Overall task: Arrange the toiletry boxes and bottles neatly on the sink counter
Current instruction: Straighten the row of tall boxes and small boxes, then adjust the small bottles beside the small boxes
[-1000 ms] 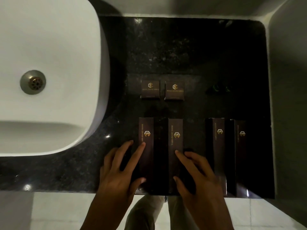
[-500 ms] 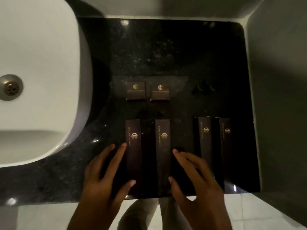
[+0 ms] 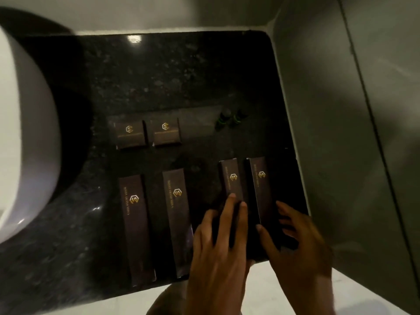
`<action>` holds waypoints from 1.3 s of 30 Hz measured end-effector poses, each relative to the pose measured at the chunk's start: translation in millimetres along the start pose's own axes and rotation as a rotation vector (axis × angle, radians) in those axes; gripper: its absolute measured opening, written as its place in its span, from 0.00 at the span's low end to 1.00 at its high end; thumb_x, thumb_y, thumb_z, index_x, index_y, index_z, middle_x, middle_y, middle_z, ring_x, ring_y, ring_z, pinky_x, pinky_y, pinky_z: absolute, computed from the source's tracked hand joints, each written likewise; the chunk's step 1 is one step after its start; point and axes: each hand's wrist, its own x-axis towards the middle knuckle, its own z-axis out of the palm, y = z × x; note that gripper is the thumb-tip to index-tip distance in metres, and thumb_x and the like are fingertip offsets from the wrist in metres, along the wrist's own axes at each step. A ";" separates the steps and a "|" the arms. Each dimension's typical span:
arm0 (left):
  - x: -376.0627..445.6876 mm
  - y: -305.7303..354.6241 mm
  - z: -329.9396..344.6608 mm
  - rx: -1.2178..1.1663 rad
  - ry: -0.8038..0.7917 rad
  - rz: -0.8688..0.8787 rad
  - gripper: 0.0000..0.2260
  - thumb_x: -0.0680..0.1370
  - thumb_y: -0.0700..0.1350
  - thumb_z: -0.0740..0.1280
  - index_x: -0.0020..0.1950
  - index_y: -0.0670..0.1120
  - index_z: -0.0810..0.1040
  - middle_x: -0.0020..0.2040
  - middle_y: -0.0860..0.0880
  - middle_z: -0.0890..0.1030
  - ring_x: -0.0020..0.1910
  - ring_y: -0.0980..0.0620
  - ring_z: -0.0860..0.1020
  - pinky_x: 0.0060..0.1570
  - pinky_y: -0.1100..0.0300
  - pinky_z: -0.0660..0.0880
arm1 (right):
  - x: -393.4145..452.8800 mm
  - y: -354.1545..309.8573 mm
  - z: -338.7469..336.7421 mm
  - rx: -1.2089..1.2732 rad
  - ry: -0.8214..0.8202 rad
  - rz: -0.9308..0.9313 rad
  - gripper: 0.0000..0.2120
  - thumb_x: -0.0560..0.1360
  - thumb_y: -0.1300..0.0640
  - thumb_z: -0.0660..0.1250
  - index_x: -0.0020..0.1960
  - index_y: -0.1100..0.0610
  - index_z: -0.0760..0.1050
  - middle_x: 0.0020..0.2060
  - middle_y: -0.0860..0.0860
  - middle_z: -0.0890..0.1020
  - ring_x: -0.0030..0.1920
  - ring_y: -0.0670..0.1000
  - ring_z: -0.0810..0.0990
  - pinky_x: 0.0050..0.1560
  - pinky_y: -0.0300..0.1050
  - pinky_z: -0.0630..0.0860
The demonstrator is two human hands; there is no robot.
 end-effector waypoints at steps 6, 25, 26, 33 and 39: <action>-1.3 -3.2 12.2 0.039 0.020 -0.012 0.45 0.56 0.61 0.81 0.70 0.46 0.76 0.72 0.45 0.73 0.60 0.38 0.79 0.50 0.43 0.80 | -2.8 7.3 5.6 0.020 -0.013 -0.015 0.29 0.68 0.50 0.77 0.68 0.49 0.76 0.56 0.41 0.78 0.48 0.33 0.77 0.42 0.18 0.71; 0.6 -5.7 19.4 0.016 0.210 0.034 0.42 0.55 0.63 0.80 0.66 0.48 0.79 0.69 0.44 0.76 0.57 0.38 0.80 0.46 0.39 0.80 | -6.4 -2.2 -5.0 0.107 -0.006 -0.021 0.30 0.66 0.45 0.75 0.67 0.50 0.77 0.58 0.43 0.80 0.50 0.35 0.77 0.42 0.17 0.68; 0.7 -6.3 19.1 -0.003 0.237 0.050 0.42 0.56 0.64 0.79 0.66 0.48 0.79 0.69 0.44 0.76 0.58 0.38 0.79 0.48 0.40 0.80 | -7.0 -2.6 -8.8 0.105 0.008 -0.028 0.30 0.66 0.45 0.75 0.67 0.49 0.77 0.58 0.43 0.80 0.51 0.36 0.78 0.43 0.17 0.69; 29.3 -26.3 -18.4 -0.323 0.597 0.026 0.27 0.73 0.52 0.71 0.71 0.50 0.71 0.68 0.49 0.67 0.64 0.50 0.69 0.61 0.55 0.70 | 49.4 -37.2 -29.1 0.133 0.089 -0.175 0.20 0.73 0.45 0.70 0.64 0.47 0.78 0.55 0.42 0.81 0.54 0.40 0.80 0.49 0.31 0.77; 127.1 -43.9 -70.0 -0.452 0.570 -0.114 0.30 0.74 0.46 0.73 0.74 0.46 0.66 0.68 0.46 0.68 0.62 0.51 0.74 0.62 0.55 0.75 | 161.4 -79.1 4.1 0.209 -0.026 -0.241 0.23 0.71 0.52 0.75 0.65 0.48 0.77 0.58 0.46 0.80 0.52 0.41 0.80 0.50 0.37 0.80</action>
